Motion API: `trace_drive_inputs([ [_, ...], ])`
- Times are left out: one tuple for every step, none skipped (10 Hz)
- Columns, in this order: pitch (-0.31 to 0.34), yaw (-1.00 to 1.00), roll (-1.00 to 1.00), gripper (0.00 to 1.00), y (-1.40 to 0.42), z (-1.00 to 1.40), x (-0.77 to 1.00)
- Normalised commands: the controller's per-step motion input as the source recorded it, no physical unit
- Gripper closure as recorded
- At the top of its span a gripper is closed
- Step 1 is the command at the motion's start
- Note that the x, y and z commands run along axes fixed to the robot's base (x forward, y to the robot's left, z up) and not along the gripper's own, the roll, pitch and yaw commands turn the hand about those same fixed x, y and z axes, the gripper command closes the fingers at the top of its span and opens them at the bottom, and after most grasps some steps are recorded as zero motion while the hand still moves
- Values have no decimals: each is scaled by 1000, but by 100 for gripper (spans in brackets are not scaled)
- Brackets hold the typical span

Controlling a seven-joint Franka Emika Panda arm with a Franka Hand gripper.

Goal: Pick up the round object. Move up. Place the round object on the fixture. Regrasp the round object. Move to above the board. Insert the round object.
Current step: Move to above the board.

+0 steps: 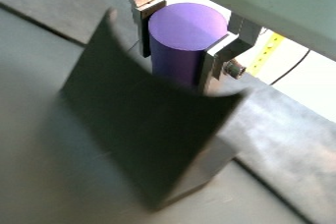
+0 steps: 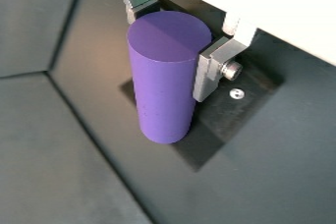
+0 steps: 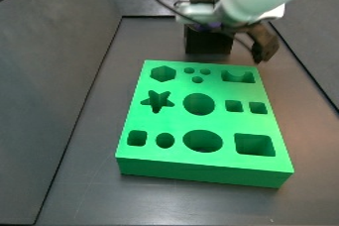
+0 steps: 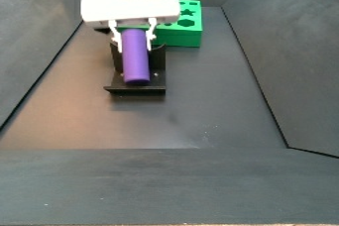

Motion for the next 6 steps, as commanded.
trace_drive_inputs([
  [-167,-160,-29,100,62,1000,93],
  [-128,-183,-41,100,62,1000,85],
  [-72,-199,-58,100,62,1000,76],
  [-46,-195,-66,100,61,1000,72],
  [20,-165,-84,100,59,1000,59],
  [44,-150,-91,100,58,1000,54],
])
